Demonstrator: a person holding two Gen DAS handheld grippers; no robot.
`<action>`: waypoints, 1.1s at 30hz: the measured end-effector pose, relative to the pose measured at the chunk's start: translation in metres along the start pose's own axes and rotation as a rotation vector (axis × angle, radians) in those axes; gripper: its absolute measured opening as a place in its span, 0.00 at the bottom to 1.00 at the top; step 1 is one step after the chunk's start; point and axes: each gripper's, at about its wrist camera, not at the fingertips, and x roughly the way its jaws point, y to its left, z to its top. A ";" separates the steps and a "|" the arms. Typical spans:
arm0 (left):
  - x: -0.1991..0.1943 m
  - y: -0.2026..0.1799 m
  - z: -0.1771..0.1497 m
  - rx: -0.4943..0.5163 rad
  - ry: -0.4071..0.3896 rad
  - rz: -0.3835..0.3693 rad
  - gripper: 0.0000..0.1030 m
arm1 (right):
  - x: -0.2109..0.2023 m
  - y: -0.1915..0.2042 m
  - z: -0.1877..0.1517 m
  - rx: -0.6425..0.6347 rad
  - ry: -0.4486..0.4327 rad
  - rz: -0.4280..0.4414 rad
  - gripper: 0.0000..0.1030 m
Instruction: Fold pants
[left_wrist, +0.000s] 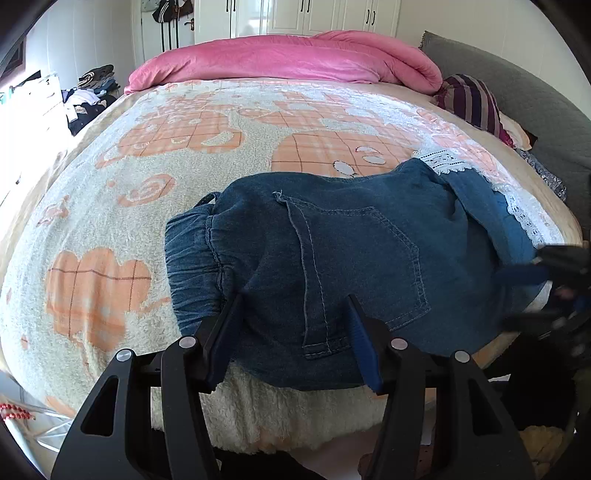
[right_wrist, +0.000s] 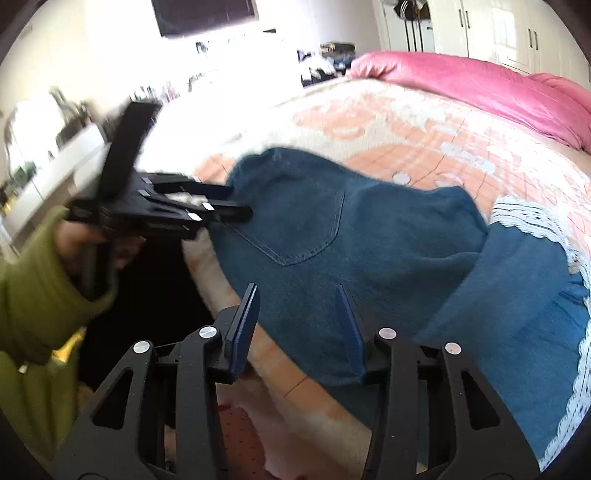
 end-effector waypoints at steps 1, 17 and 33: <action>-0.001 -0.001 -0.001 -0.003 -0.001 -0.003 0.53 | 0.014 -0.003 -0.004 0.018 0.058 -0.019 0.38; -0.056 -0.004 0.011 -0.057 -0.175 0.001 0.71 | -0.054 -0.059 -0.019 0.205 -0.122 -0.139 0.57; -0.013 -0.103 0.028 0.057 -0.035 -0.353 0.71 | -0.089 -0.133 -0.012 0.337 -0.149 -0.328 0.76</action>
